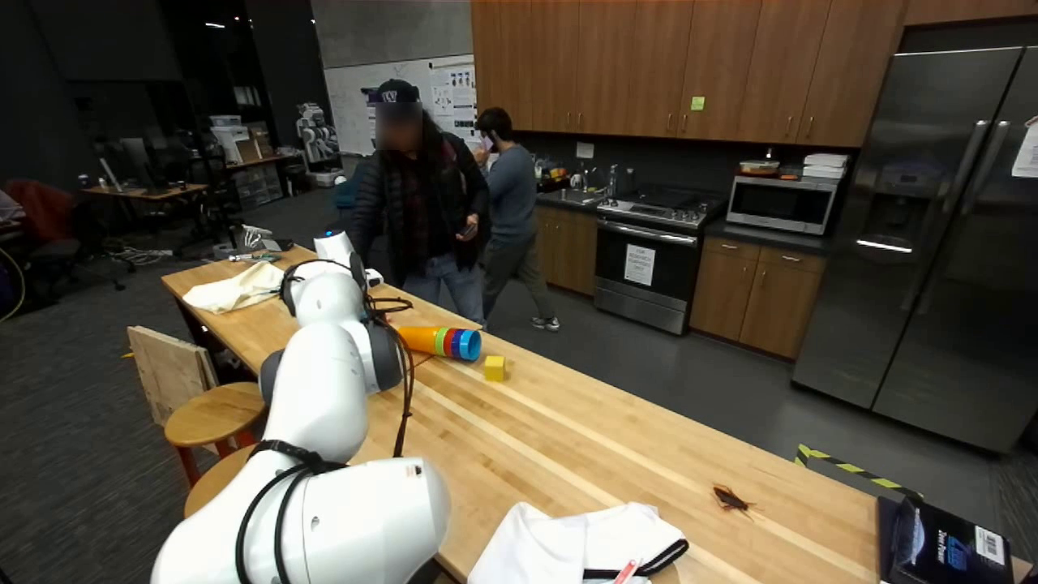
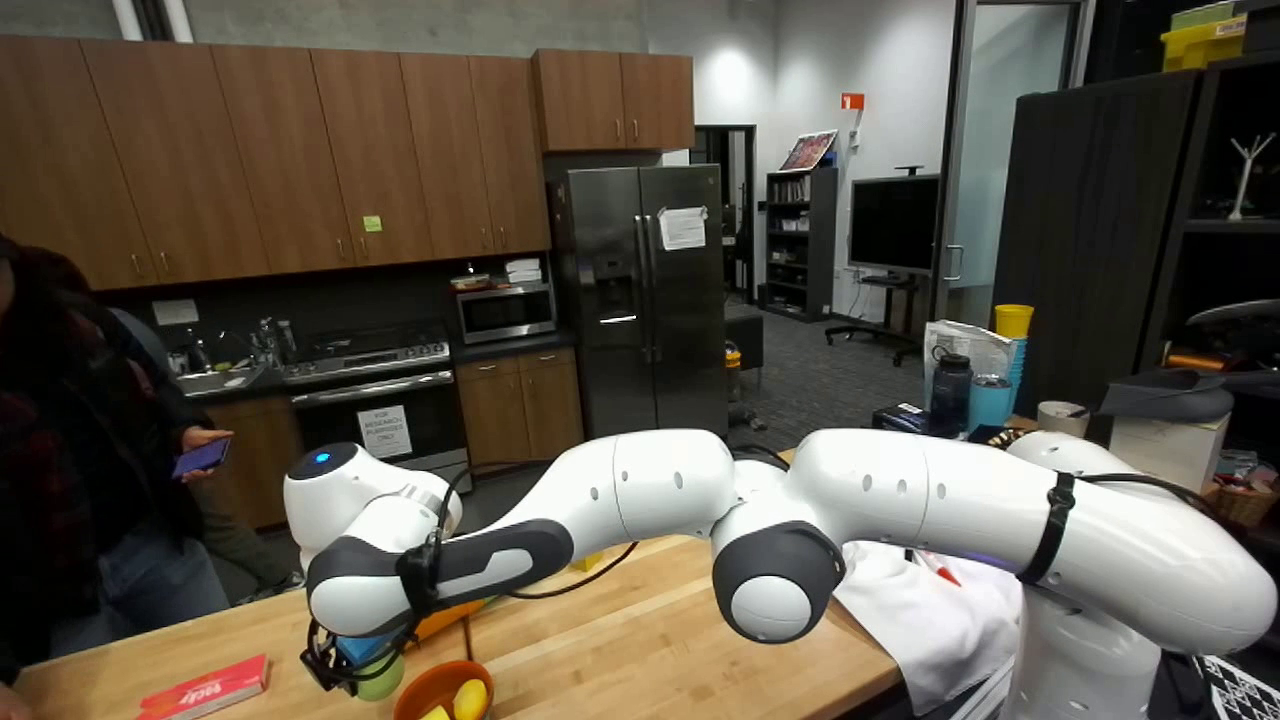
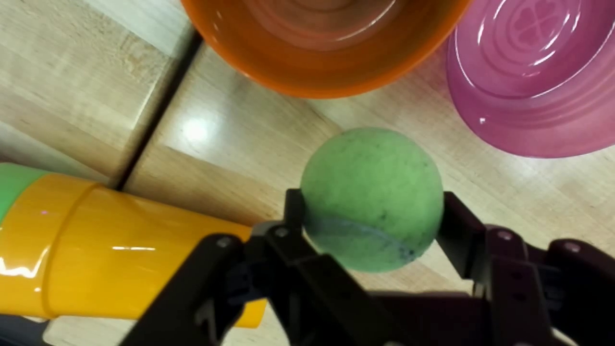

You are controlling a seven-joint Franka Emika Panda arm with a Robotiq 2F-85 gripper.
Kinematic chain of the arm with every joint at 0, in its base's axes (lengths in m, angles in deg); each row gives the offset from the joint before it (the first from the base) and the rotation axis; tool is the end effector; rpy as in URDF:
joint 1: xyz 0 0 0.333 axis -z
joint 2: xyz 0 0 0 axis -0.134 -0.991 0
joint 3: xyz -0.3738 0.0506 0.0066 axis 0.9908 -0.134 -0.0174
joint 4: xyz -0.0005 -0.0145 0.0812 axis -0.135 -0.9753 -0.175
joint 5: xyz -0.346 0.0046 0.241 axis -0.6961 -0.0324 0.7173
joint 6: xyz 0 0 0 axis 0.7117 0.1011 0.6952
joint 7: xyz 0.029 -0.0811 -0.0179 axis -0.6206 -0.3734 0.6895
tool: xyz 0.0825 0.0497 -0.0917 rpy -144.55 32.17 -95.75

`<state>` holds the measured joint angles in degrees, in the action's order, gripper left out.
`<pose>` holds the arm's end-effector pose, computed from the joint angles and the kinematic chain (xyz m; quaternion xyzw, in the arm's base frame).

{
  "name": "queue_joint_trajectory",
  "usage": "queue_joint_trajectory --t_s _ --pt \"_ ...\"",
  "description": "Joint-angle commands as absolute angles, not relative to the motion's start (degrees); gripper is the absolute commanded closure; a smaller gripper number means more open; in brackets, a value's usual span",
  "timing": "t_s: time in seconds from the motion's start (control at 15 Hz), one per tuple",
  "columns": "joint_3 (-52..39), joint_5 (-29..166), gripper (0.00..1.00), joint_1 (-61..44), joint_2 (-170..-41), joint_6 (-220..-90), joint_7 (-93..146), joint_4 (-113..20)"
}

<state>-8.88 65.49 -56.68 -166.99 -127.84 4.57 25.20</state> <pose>0.6132 0.6797 0.2344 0.9737 0.2046 0.1005 0.0005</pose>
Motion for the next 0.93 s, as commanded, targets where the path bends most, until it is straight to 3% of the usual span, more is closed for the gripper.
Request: queue_joint_trajectory --t_s 0.0,0.47,0.87 --pt "-8.04 64.83 0.58 -57.68 -165.20 -129.45 6.06 25.20" --pt "-11.15 67.02 0.58 -57.63 -159.22 -128.25 17.62 25.40" --pt "-11.24 66.90 0.58 -56.16 -153.40 -118.99 22.93 24.09"
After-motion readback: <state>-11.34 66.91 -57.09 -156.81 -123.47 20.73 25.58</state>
